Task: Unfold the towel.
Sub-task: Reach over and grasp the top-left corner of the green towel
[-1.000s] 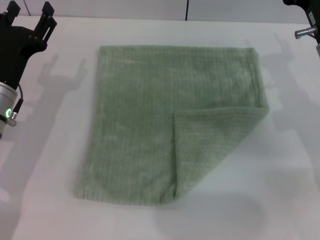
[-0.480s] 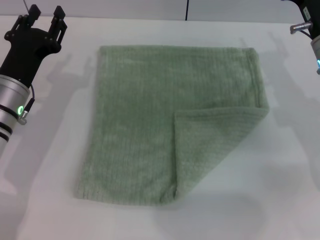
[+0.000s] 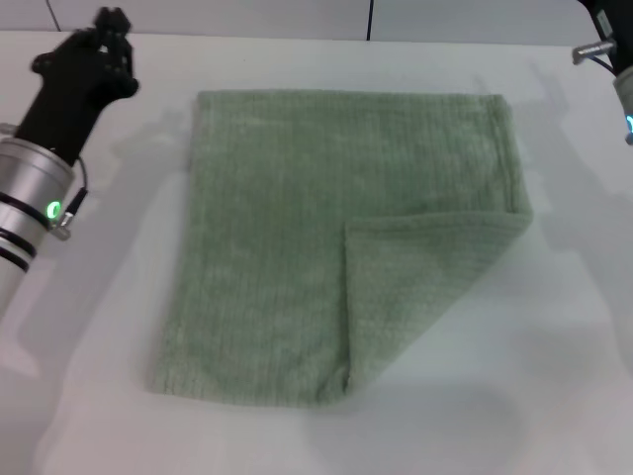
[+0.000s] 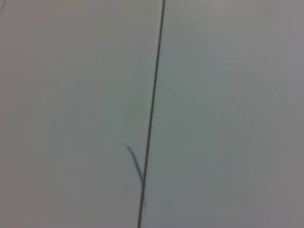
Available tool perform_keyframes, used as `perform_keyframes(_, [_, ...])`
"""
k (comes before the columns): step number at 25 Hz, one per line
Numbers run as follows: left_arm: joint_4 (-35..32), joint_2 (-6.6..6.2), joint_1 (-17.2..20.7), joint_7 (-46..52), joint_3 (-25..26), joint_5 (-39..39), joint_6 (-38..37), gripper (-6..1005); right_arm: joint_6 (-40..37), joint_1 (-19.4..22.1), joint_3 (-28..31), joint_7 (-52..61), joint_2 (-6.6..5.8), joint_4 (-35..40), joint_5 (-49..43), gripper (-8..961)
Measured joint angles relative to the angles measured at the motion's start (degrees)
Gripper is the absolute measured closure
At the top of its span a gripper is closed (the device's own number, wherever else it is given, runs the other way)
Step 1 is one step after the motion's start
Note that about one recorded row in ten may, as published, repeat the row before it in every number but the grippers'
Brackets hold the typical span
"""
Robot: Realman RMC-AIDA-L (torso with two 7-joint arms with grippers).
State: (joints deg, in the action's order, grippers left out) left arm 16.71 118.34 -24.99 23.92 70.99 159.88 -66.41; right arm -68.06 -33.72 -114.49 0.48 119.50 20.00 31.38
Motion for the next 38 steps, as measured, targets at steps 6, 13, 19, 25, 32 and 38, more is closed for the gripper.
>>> perform_keyframes(6, [0.2, -0.3, -2.2, 3.0, -2.0, 5.4, 3.2, 890, -0.2, 1.7, -0.2, 0.1, 0.12, -0.1, 0.2, 130])
perform_keyframes(13, [0.3, -0.26, -6.4, 3.4, -2.8, 5.5, 14.5, 984, 0.6, 2.5, -0.1, 0.3, 0.13, -0.1, 0.4, 131])
perform_keyframes(19, [-0.2, -0.17, -14.3, 4.0, -3.1, 5.5, 36.5, 1001, 4.5, 2.3, -0.3, 0.7, 0.12, 0.5, 0.4, 130])
perform_keyframes(25, [-0.4, -0.04, -17.8, 3.9, -3.1, 5.5, 44.6, 1000, 5.1, 2.2, -1.0, 2.6, 0.12, 0.6, 0.0, 131])
perform_keyframes(32, [-0.8, 0.09, -19.2, 3.9, -3.1, 5.5, 49.5, 1000, 7.5, 1.6, -2.3, 2.8, 0.11, 0.6, -0.1, 131])
perform_keyframes(38, [-1.1, 0.14, -18.9, 3.9, -3.1, 5.5, 49.7, 1000, 10.6, 0.6, -2.1, 2.8, -0.05, 0.6, 0.3, 131])
